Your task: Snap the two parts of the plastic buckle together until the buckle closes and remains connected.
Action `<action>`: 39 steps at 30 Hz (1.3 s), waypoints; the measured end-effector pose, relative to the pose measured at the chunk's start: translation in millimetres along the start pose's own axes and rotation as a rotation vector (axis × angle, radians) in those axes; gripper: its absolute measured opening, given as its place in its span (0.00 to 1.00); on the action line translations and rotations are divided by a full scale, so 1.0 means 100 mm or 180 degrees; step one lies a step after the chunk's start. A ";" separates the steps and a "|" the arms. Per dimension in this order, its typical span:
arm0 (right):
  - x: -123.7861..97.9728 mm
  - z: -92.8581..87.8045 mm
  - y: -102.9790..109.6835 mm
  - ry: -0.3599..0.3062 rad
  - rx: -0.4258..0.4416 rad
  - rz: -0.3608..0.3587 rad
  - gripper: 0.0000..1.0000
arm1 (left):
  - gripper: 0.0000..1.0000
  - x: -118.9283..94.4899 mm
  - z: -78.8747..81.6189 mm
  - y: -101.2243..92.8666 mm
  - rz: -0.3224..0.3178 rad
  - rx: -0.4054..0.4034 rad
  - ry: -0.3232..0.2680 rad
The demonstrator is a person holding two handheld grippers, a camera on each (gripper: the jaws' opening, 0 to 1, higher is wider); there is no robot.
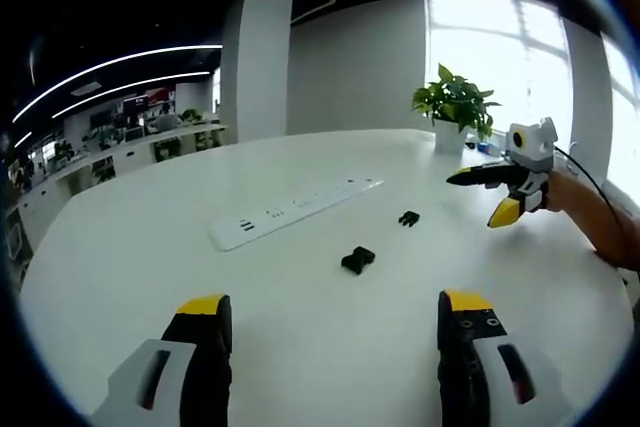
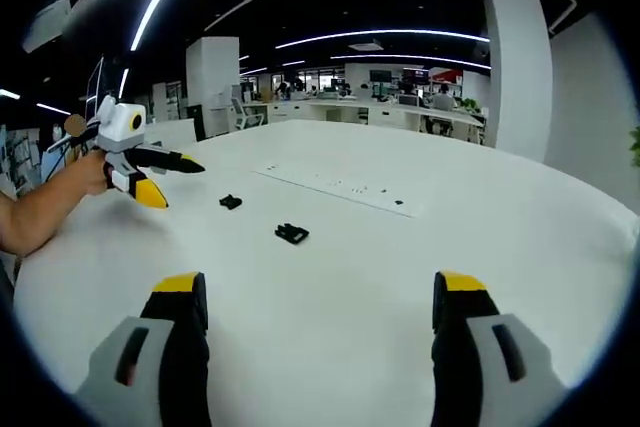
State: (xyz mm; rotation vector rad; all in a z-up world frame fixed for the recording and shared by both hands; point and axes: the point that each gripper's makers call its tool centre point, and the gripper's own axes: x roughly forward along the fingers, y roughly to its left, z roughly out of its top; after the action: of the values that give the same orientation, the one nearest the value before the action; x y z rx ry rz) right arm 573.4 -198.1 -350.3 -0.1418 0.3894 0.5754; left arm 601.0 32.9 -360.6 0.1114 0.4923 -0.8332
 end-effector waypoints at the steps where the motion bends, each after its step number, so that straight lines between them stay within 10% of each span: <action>1: 0.01 0.00 0.00 -0.0002 -0.0001 0.0002 0.93 | 0.86 0.00 0.00 0.00 0.0001 -0.0003 -0.0002; 39: 0.27 0.11 -0.09 -0.0014 -0.0026 0.0026 0.91 | 0.84 0.17 -0.01 0.15 -0.0001 -0.0007 0.0038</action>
State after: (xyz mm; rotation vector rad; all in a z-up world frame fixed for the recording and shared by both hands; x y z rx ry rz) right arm 603.0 -189.3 -351.0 -0.1469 0.3836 0.5853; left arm 621.6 31.3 -370.7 0.1144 0.5046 -0.8325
